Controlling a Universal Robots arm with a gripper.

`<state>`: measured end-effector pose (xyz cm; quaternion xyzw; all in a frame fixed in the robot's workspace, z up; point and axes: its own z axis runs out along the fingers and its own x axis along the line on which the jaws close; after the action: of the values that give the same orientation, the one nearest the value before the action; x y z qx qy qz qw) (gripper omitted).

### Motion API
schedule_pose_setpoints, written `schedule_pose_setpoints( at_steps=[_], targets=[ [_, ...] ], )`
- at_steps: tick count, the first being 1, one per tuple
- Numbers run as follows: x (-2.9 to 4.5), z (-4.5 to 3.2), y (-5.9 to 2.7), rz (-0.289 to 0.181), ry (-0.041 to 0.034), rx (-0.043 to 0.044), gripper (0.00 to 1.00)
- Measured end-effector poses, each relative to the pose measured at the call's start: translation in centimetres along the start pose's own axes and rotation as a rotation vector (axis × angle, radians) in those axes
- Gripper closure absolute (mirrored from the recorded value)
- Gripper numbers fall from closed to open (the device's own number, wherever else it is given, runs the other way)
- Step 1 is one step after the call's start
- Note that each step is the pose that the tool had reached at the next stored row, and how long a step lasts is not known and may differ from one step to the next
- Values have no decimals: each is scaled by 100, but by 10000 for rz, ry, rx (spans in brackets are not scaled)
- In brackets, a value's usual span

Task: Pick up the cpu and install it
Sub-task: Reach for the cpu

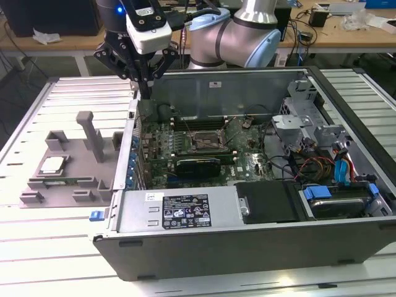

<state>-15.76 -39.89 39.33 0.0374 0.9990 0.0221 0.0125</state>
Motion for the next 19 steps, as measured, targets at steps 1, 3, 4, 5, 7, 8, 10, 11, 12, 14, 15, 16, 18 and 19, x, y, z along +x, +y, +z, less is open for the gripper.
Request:
schedule_pose_setpoints(
  at_steps=[1, 3, 4, 5, 7, 8, 10, 11, 12, 14, 15, 16, 18, 19],
  targets=[
    [14, 0, -1, 0, 0, 0, 89],
    [36, -1, -2, 0, 0, 0, 89],
    [47, -1, -3, 0, 1, 0, 89],
    [62, -2, -4, 0, 0, 0, 89],
    [71, -2, -5, 0, 0, 0, 89],
    [84, -2, -6, 0, 0, 0, 89],
    [103, -3, -8, 0, 1, 1, 89],
    [113, -3, -8, 0, 1, 0, 89],
    [122, -4, -9, 0, 1, 0, 89],
    [152, -4, -11, 0, 0, -1, 89],
    [159, -4, -12, 0, 1, 0, 89],
    [177, -5, -13, 0, 0, 0, 89],
    [195, -5, -14, 0, 0, -1, 89],
    [210, -6, -15, 1, 0, 0, 89]
  ],
)
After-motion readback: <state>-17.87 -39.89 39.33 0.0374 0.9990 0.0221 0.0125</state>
